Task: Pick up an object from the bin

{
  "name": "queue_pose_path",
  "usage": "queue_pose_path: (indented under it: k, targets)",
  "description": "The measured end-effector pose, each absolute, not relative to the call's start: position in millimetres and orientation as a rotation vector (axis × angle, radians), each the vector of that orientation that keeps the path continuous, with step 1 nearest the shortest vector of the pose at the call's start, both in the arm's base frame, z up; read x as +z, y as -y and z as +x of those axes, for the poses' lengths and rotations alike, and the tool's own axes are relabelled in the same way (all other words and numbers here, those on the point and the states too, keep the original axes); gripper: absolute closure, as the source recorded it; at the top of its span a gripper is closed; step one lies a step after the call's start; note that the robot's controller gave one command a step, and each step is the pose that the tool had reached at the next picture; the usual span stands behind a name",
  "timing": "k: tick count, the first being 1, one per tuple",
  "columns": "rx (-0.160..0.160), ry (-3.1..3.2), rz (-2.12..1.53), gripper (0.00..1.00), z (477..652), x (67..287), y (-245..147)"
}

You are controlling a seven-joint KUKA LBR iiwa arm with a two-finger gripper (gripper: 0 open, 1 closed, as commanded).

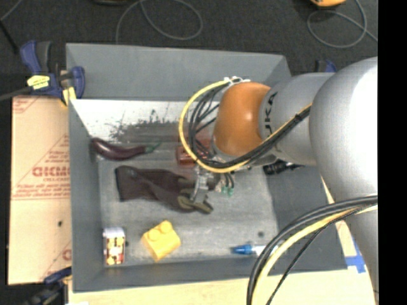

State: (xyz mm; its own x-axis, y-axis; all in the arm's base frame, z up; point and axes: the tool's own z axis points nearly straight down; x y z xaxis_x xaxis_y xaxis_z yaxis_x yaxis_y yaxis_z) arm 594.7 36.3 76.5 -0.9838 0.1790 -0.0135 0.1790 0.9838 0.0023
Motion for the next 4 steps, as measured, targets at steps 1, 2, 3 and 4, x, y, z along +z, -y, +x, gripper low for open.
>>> queue_pose_path:
  k: [1,2,3,4]
  targets:
    - [0.002,-3.115,0.281,1.0,594.7,77,-36]
    - [0.002,-3.115,0.256,1.0,596.8,155,-52]
    - [0.002,-3.115,0.256,1.0,596.8,155,-52]
    - [0.0,-3.123,0.252,1.0,594.9,162,-52]
